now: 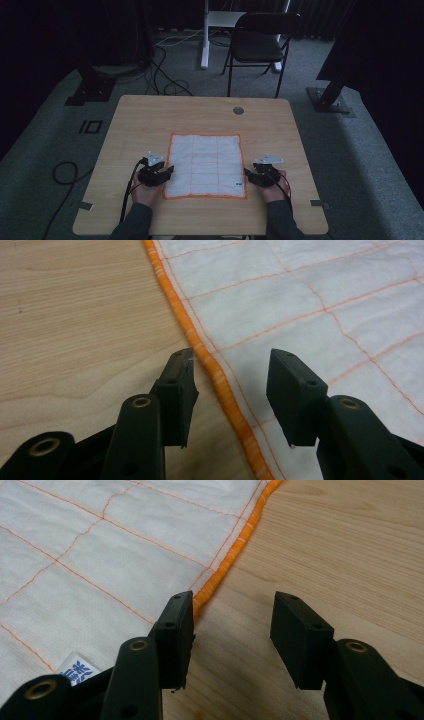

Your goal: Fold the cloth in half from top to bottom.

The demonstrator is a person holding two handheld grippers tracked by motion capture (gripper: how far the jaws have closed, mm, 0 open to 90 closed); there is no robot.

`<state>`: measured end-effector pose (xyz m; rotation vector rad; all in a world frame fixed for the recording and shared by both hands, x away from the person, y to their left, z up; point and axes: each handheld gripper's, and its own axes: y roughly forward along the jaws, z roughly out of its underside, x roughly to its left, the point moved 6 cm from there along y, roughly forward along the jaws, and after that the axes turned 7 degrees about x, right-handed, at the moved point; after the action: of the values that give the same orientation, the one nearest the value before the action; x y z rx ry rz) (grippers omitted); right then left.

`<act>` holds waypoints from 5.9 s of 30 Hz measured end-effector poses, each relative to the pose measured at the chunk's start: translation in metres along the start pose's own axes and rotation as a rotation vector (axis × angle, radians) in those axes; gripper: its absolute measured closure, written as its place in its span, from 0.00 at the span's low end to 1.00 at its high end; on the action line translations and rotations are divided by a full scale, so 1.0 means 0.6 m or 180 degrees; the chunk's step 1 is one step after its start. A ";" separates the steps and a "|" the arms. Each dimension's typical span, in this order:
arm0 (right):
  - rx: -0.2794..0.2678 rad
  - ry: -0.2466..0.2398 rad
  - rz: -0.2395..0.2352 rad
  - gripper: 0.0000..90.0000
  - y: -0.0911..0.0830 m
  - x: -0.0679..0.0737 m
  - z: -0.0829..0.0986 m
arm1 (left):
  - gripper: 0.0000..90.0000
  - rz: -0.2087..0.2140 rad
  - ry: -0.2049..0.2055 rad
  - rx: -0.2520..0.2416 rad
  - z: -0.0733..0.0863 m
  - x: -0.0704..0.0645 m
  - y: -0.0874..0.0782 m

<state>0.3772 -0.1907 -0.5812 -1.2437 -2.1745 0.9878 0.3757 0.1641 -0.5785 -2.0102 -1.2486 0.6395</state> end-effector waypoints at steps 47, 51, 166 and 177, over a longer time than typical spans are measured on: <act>0.0028 -0.0056 -0.0004 0.58 0.003 0.005 0.001 | 0.99 0.0080 -0.0224 0.0082 0.003 0.022 0.000; 0.0031 -0.0053 -0.0006 0.58 0.004 0.006 0.001 | 0.99 0.0033 -0.0279 0.0083 0.004 0.034 -0.004; 0.0032 -0.0076 -0.0027 0.58 0.008 0.007 -0.001 | 0.99 0.1032 0.0789 -0.0006 -0.155 -0.238 0.039; 0.0023 -0.0088 -0.0020 0.58 0.009 0.006 -0.002 | 0.99 0.1143 0.0856 -0.0043 -0.163 -0.271 0.032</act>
<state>0.3790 -0.1852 -0.5845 -1.2260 -2.1924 1.0151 0.3873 -0.0172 -0.5208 -2.2660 -0.7438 0.5022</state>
